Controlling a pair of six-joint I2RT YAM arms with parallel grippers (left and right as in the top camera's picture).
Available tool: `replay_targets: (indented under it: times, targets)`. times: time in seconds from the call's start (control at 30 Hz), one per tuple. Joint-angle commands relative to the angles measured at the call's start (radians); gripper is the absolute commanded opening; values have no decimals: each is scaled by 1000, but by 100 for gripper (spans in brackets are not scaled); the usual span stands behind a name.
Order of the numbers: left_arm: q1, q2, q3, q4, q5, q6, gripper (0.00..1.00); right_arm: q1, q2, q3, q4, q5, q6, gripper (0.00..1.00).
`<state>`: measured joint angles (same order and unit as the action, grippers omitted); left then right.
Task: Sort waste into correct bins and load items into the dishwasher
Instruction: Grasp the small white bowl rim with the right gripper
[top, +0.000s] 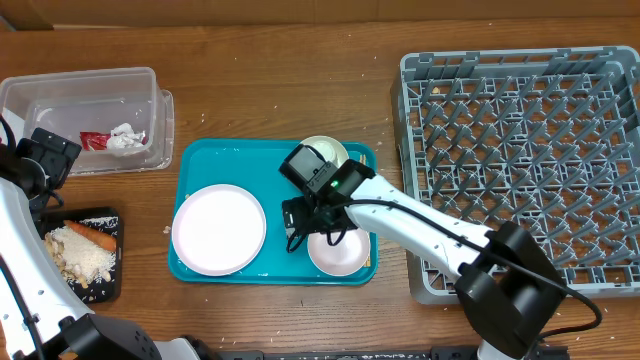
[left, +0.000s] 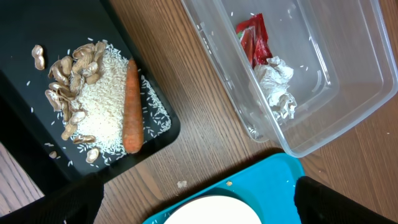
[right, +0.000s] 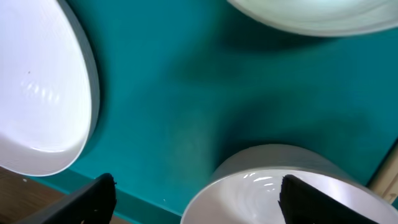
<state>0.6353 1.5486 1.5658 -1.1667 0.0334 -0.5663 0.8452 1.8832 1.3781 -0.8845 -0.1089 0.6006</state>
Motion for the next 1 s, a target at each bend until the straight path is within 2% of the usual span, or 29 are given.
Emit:
replay_targets:
  times: [0.0,0.17,0.47,0.67,0.77,0.97]
  targets:
    - [-1,2,5,0,-8,9,100,29,-4,-5,3,12,68,81]
    - [-1,2,5,0,-8,9,100,59,42,-5,-5,74,154,78]
    - [-1,2,5,0,-8,9,100,65,95,-5,-10,71,185,76]
    - [-1,2,5,0,-8,9,100,65,107,-4,-21,75,197,59]
    - [-1,2,5,0,-8,9,100,65,107,7,-34,74,197,46]
    - [-1,2,5,0,-8,9,100,65,105,71,-72,37,192,41]
